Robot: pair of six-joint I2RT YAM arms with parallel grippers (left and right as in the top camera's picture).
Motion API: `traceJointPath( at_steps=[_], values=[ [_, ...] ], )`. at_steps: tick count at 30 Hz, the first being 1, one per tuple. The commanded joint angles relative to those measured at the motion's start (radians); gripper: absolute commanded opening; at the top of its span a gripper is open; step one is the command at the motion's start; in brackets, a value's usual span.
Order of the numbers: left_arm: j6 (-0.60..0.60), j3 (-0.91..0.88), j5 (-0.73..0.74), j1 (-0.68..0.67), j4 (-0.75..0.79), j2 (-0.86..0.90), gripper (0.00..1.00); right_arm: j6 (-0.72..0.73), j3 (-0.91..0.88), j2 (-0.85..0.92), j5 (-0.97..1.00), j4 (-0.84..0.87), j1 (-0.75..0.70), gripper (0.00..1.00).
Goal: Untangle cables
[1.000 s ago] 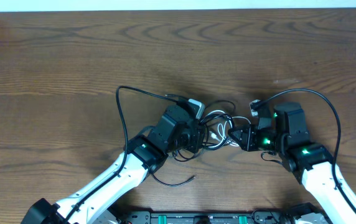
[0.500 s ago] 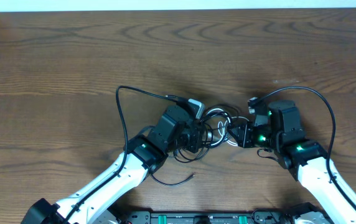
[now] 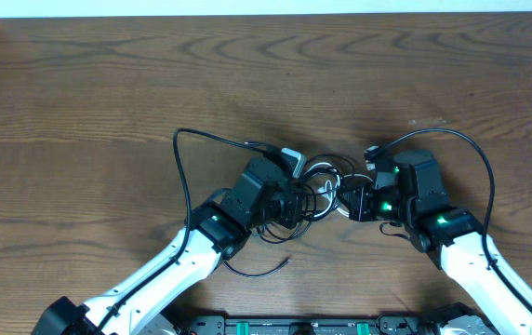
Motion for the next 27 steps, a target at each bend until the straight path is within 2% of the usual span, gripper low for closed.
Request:
traceJointPath(
  at_steps=[1,4,8,10,16,23,27],
  values=[
    [0.021,0.004,-0.027,-0.003,0.005,-0.007,0.08,-0.094,0.003,-0.046,-0.279,-0.005,-0.015,0.01],
    [0.021,0.004,-0.048,-0.003,0.005,-0.007,0.08,-0.108,0.003,-0.093,-0.414,0.002,-0.061,0.01],
    [0.021,0.004,-0.047,-0.003,0.005,-0.007,0.08,-0.109,0.003,-0.16,-0.452,-0.005,-0.139,0.01],
    [0.02,0.004,-0.047,-0.003,0.005,-0.007,0.08,-0.124,0.003,-0.179,-0.388,-0.038,-0.153,0.04],
    [-0.013,0.004,-0.047,-0.003,0.005,-0.007,0.08,-0.122,0.003,-0.158,-0.05,-0.205,-0.072,0.23],
    [-0.013,0.004,-0.046,-0.003,0.005,-0.007,0.08,-0.103,0.003,-0.151,0.093,-0.089,-0.051,0.29],
    [-0.013,0.004,-0.034,-0.003,0.006,-0.007,0.08,-0.088,0.003,-0.122,0.169,-0.032,-0.051,0.28]
  ],
)
